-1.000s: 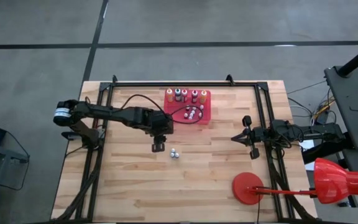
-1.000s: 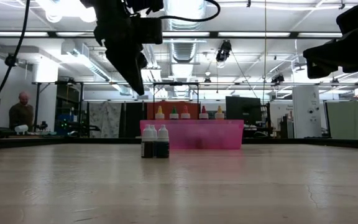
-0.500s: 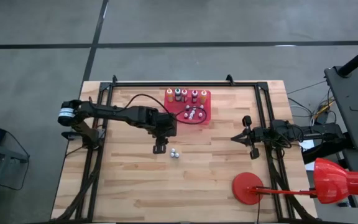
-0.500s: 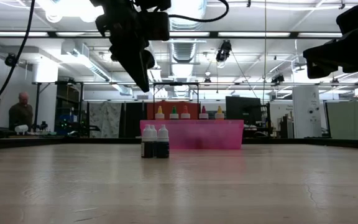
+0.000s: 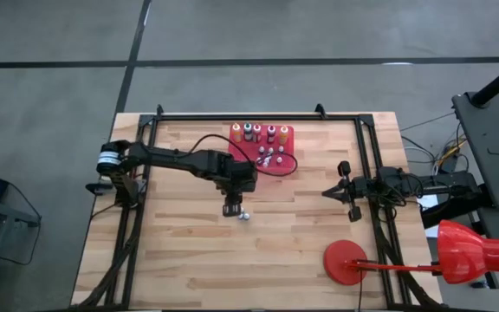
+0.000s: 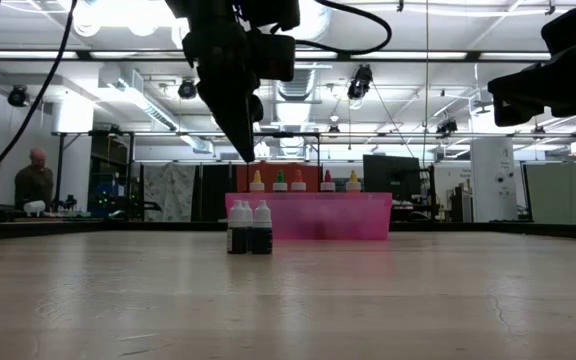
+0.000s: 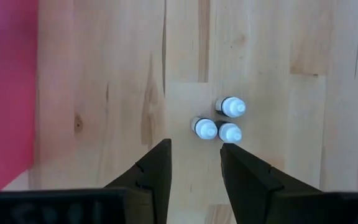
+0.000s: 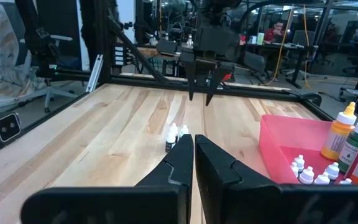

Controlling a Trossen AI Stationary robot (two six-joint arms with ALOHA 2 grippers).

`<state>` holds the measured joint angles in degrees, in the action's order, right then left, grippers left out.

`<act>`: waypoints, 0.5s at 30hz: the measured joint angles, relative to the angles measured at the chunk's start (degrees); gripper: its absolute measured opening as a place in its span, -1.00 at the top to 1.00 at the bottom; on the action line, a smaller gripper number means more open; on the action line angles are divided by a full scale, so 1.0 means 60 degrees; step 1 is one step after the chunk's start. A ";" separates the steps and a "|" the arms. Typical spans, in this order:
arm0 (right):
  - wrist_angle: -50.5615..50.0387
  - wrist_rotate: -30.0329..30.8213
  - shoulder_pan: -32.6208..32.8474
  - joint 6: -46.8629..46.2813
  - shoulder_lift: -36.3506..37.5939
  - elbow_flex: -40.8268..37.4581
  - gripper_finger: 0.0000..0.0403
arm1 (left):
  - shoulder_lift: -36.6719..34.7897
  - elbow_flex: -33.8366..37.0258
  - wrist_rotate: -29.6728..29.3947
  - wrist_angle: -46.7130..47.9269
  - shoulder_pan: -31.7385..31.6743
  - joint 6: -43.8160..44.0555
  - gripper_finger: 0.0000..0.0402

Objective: Pick & Place food coloring
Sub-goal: Put the small blue food coloring bottle into the pink bin

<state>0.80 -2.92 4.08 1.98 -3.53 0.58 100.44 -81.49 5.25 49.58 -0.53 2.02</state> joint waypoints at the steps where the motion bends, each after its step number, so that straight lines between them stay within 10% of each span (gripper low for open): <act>1: 0.0003 0.0007 0.0003 0.0000 0.0004 -0.0004 0.96 | 0.0011 -0.0001 -0.0001 -0.0002 0.0021 0.0013 0.45; 15: 0.0001 0.0007 0.0003 0.0000 0.0000 0.0000 0.96 | 0.0030 -0.0039 -0.0131 0.0683 0.0276 0.1886 0.17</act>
<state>0.81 -2.87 4.10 1.98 -3.53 0.58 100.62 -81.73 4.46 53.67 1.13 13.34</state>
